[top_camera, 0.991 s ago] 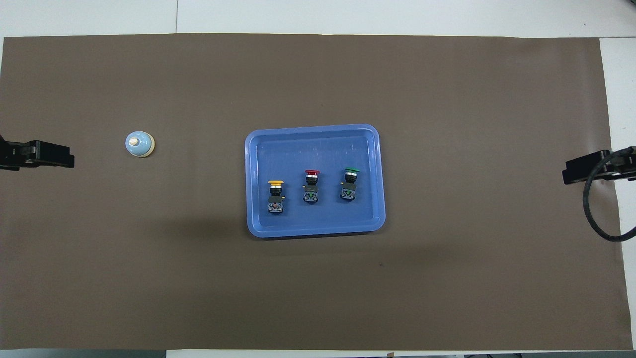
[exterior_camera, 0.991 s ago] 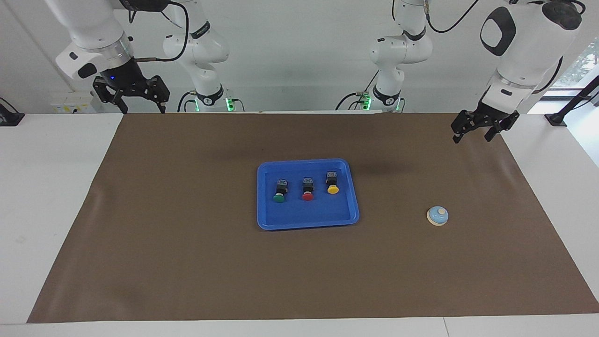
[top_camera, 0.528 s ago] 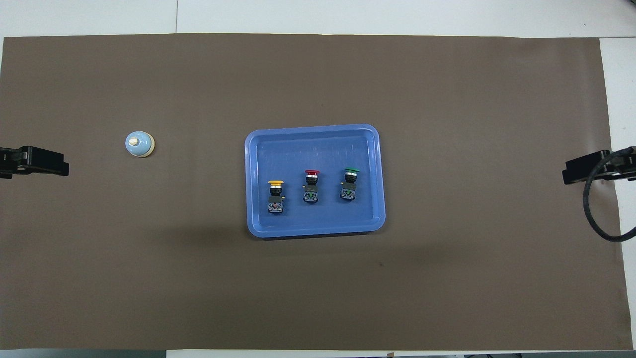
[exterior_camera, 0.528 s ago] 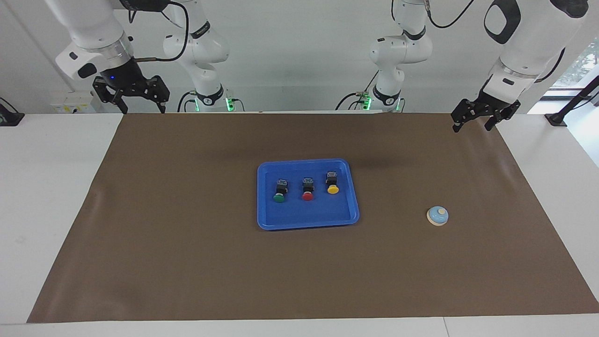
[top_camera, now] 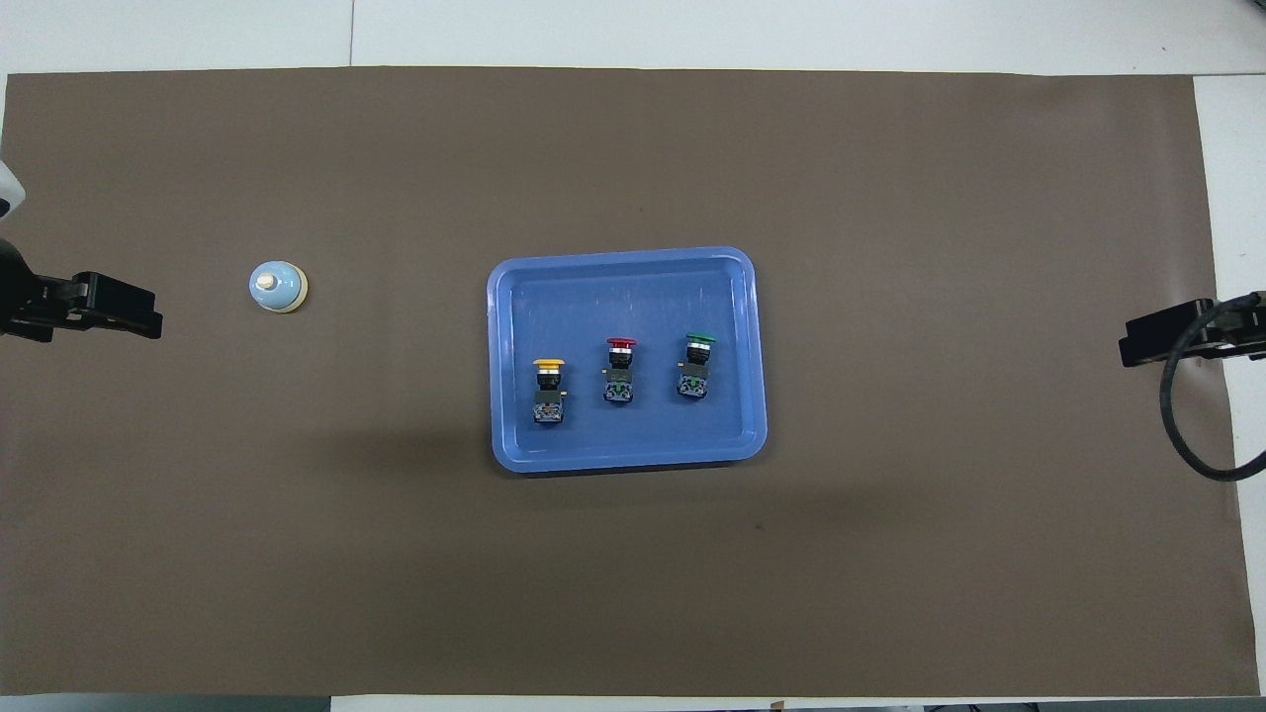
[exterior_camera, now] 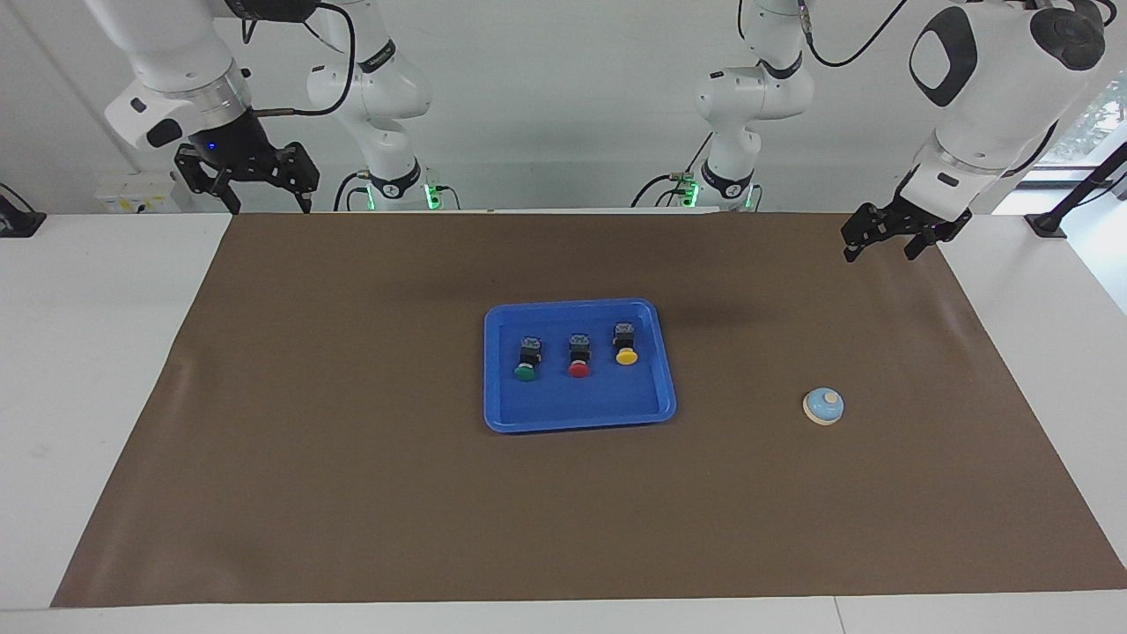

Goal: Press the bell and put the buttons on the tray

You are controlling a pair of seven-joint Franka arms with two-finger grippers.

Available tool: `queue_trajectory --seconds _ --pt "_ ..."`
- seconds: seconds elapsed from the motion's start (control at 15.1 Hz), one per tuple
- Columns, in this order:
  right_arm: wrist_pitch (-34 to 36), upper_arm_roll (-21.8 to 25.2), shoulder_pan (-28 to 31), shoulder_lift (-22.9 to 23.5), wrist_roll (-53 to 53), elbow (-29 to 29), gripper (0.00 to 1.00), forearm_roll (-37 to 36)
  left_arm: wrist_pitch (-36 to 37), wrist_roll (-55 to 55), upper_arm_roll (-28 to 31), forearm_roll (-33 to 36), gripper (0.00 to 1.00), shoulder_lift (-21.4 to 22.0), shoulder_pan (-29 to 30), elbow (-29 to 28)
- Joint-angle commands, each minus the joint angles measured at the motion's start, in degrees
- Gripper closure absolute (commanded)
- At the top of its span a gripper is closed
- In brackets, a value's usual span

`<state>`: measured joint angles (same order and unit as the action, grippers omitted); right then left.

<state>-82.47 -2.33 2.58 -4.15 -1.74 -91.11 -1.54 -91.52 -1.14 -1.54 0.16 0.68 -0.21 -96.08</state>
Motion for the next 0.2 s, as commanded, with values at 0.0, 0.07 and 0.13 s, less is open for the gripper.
queue_trajectory --seconds 0.0,0.07,0.13 --pt "0.02 -0.21 0.41 -1.3 -0.9 -1.36 0.0 -0.13 1.61 -0.09 0.31 0.46 0.0 -0.24 -0.49 1.15" --pt "0.02 -0.21 0.5 -1.3 -0.9 -1.36 0.0 -0.21 1.52 -0.09 0.31 0.46 0.0 -0.33 -0.58 1.15" --pt "0.02 -0.21 0.5 -1.3 -0.9 -1.36 0.0 -0.21 1.44 -0.09 0.22 0.46 0.0 -0.33 -0.58 1.33"
